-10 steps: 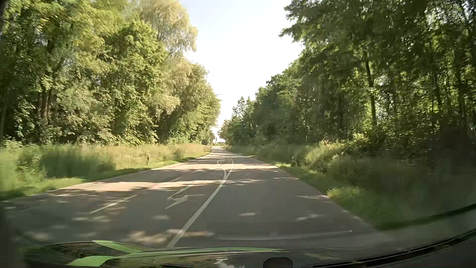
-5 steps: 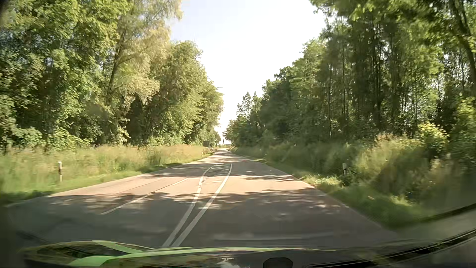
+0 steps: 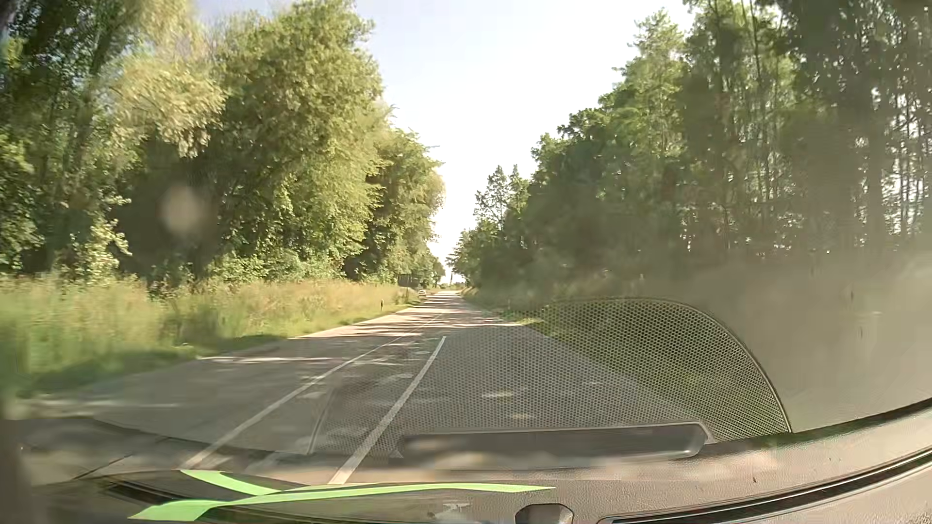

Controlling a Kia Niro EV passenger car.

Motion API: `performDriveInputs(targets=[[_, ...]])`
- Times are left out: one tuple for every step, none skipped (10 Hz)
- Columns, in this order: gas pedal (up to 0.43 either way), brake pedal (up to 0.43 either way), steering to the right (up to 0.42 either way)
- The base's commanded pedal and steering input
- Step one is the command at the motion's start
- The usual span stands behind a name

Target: Follow the waypoints while adhering to traffic rules and regulations

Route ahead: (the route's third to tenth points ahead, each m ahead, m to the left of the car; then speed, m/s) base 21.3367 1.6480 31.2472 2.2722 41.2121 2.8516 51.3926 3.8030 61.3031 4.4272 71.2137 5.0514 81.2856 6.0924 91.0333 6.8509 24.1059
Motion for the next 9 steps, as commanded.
performDriveInputs(targets=[[0.331,0.000,-0.014],[0.331,0.000,-0.015],[0.319,0.000,-0.015],[0.299,0.000,-0.015],[0.280,0.000,-0.015],[0.280,0.000,-0.015],[0.280,0.000,-0.015],[0.280,0.000,-0.016],[0.287,0.000,-0.015]])
